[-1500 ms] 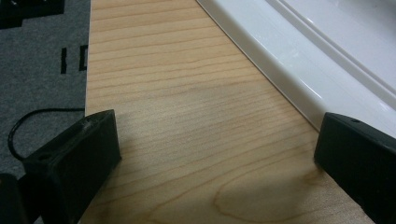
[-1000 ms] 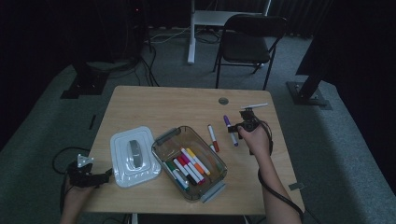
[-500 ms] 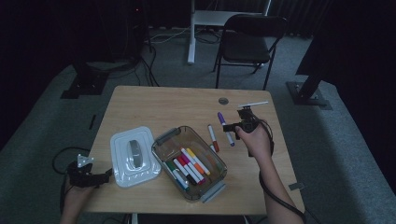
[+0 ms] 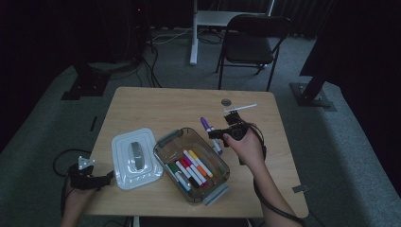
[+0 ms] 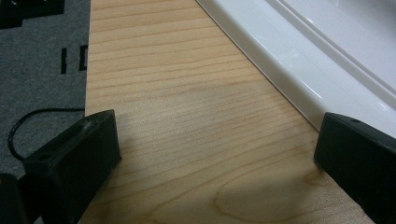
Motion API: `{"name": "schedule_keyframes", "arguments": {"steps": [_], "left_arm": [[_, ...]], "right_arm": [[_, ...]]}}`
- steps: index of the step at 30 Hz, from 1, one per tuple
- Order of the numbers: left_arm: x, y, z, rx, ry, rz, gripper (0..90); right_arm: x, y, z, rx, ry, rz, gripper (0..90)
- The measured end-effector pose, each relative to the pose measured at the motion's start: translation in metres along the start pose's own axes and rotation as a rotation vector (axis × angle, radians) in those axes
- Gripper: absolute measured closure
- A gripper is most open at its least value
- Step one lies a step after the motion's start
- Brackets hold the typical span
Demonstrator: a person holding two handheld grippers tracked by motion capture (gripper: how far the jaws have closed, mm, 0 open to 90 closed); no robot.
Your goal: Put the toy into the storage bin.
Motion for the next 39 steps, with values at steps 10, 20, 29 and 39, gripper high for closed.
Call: {"name": "schedule_keyframes", "arguments": {"steps": [10, 20, 29, 39], "left_arm": [[0.0, 0.0, 0.0, 0.0, 0.0, 0.002, 0.7], [0.0, 0.0, 0.0, 0.001, 0.0, 0.002, 0.7], [0.0, 0.0, 0.0, 0.001, 0.0, 0.002, 0.7], [0.0, 0.0, 0.0, 0.001, -0.002, -0.001, 0.7]], "right_arm": [[0.023, -0.037, -0.023, -0.034, -0.078, 0.082, 76.4], [0.043, -0.06, -0.055, -0.067, -0.179, 0.122, 76.4], [0.067, -0.08, -0.091, -0.067, -0.321, 0.166, 76.4], [0.08, -0.079, -0.111, -0.039, -0.418, 0.184, 76.3]]}}
Point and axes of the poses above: each handheld gripper's, and its own axes: z roughly backward along the jaws, x roughly out of its underside, y roughly to its right, the point moved 7 cm from there along -z, roughly forward along the jaws, and after that the axes turned 10 degrees about -z, right-handed, at the moved point
